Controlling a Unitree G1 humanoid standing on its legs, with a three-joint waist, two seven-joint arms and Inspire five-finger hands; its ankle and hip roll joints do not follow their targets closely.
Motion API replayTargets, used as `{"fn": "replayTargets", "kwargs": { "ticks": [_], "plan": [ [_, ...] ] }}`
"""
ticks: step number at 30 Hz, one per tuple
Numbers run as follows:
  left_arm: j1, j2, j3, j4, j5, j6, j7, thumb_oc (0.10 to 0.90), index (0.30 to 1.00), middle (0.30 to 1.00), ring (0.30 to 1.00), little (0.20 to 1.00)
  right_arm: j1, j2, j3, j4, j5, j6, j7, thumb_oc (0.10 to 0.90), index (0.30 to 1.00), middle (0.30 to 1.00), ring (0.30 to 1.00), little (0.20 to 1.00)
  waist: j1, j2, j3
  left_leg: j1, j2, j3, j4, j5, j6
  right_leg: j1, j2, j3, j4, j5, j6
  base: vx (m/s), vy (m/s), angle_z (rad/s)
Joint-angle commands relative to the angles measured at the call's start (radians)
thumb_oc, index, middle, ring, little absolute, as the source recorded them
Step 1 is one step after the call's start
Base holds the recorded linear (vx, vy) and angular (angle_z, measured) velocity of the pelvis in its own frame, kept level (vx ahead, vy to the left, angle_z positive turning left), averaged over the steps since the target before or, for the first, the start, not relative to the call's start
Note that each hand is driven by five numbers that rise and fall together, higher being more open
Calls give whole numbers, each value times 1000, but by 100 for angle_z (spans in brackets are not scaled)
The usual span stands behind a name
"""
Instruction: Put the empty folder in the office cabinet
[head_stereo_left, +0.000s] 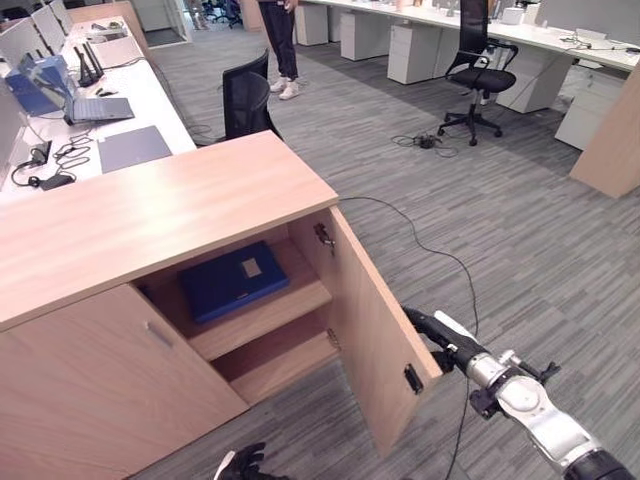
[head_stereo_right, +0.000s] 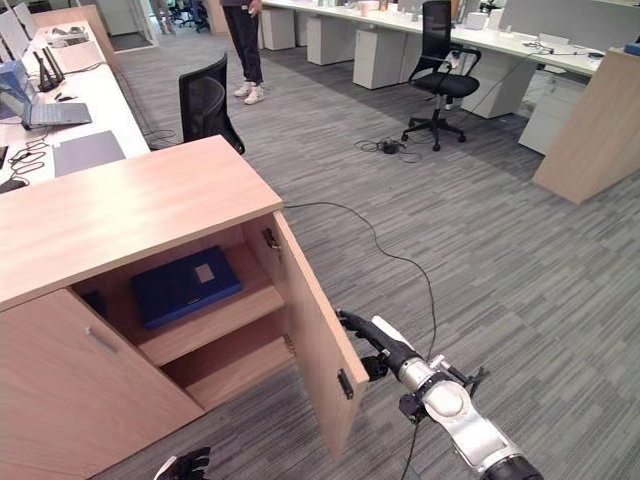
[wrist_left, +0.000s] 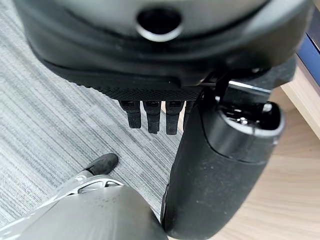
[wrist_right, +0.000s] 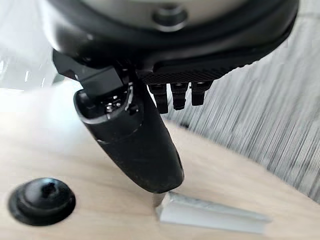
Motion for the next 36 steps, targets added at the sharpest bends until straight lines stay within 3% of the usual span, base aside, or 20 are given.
{"fn": "replayTargets", "kwargs": {
  "ticks": [1,3,4,5,6,9,11,12,13,14,15,16,18,20,22,25,27,30,31,36],
  "plan": [
    [-81,44,-47,-7,19,-39,4,800,900,900,900,900,-189,41,54,-108,18,-128,19,800,900,900,900,900,55,-22,43,-9,93,26,57,83,-100,106,-31,53,12,-171,66,-79,-47,0],
    [-97,37,-59,-13,9,-40,14,800,900,900,900,900,-251,83,86,-84,18,-131,-5,800,900,900,900,900,67,-22,60,-61,101,5,116,84,-110,116,-32,22,7,-176,59,-102,-33,46],
    [-105,24,-74,-6,8,-40,22,800,900,900,900,900,-283,111,84,-62,18,-127,-36,800,900,900,900,900,67,-24,67,-89,127,72,166,90,-113,126,-42,-21,7,-180,57,-74,60,127],
    [-98,12,-86,-8,12,-33,14,800,900,900,900,900,-289,156,69,-23,38,-114,-72,800,900,900,900,900,38,-32,57,-59,170,215,168,59,-114,133,-56,-60,8,-193,61,52,277,209],
    [-55,20,-95,6,49,-17,-2,800,900,900,900,900,-307,215,9,35,33,-88,-135,800,900,900,900,900,38,-16,25,-8,177,334,113,62,-106,152,-69,-121,18,-179,72,126,307,182],
    [-44,31,-108,7,76,-10,-3,800,900,900,900,900,-322,231,-18,61,21,-86,-170,800,900,900,900,900,56,-23,14,-7,140,298,69,71,-94,159,-85,-143,25,-165,78,98,181,102],
    [-35,43,-108,9,90,-4,-5,800,900,900,900,900,-341,243,-53,114,19,-84,-209,800,900,900,900,900,84,-29,5,-9,105,274,39,66,-75,161,-109,-167,69,-169,84,108,174,69],
    [-36,57,-108,6,93,-3,-4,800,900,900,900,900,-369,248,-86,174,22,-83,-251,800,900,900,900,900,107,-34,4,-8,70,258,27,45,-49,155,-137,-190,139,-170,96,120,189,55],
    [-37,59,-109,6,93,-3,-4,800,900,900,900,900,-371,248,-87,178,22,-85,-251,800,900,900,900,900,107,-36,6,-9,66,256,26,43,-46,152,-143,-191,148,-173,99,153,217,62],
    [-40,73,-110,-7,90,-4,-3,800,900,900,900,900,-381,251,-111,203,32,-81,-277,800,900,900,900,900,116,-35,10,0,43,241,21,15,-25,126,-174,-197,229,-158,108,132,243,116],
    [-47,97,-112,-28,77,-2,3,800,900,900,900,900,-428,249,-138,276,37,-79,-310,800,900,900,900,900,116,-38,20,11,7,226,17,-18,5,62,-244,-186,385,-104,149,126,242,119],
    [-49,97,-112,-29,76,-1,3,800,900,900,900,900,-434,249,-138,282,37,-81,-311,800,900,900,900,900,117,-41,22,9,3,227,17,-20,8,54,-251,-182,396,-106,150,75,213,110],
    [-64,114,-116,-54,55,-2,8,800,900,900,900,900,-480,242,-159,352,56,-79,-335,800,900,900,900,900,115,-26,41,19,-4,214,16,-35,25,-39,-270,-118,537,-80,152,9,110,41],
    [-83,128,-127,-79,40,-8,13,800,900,900,900,900,-513,220,-179,411,84,-80,-364,800,900,900,900,900,109,-15,49,15,-3,209,20,-34,40,-76,-212,-43,518,-105,152,45,71,14],
    [-103,138,-139,-95,21,-15,14,800,900,900,900,900,-527,177,-214,481,115,-76,-392,800,900,900,900,900,86,-12,51,15,-31,157,16,-45,43,-78,-140,50,424,-185,142,171,43,30],
    [-126,152,-158,-116,3,-19,8,800,900,900,900,900,-572,88,-253,616,160,-64,-415,800,900,900,900,900,65,-18,43,32,-64,94,6,-67,40,-68,-120,112,231,-156,115,165,-62,85],
    [-129,154,-163,-117,0,-21,4,800,900,900,900,900,-567,67,-276,626,175,-63,-421,800,900,900,900,900,58,-22,43,36,-71,72,8,-71,41,-66,-117,136,227,-160,117,105,-34,75],
    [-131,152,-159,-123,0,-13,-1,800,900,900,900,900,-575,42,-296,649,180,-55,-425,800,900,900,900,900,63,-26,33,47,-78,65,9,-75,44,-59,-121,134,222,-146,109,70,-47,43],
    [-118,145,-172,-145,11,-15,-13,800,900,900,900,900,-597,-8,-306,708,179,-46,-426,800,900,900,900,900,72,-25,13,55,-86,48,11,-80,41,-17,-125,99,189,-140,108,68,-88,14],
    [-94,137,-189,-171,5,-11,-38,800,900,900,900,900,-595,-41,-317,761,189,-40,-419,800,900,900,900,900,75,-18,3,62,-82,21,12,-75,27,48,-111,56,124,-131,99,49,-77,19]
  ]
}}
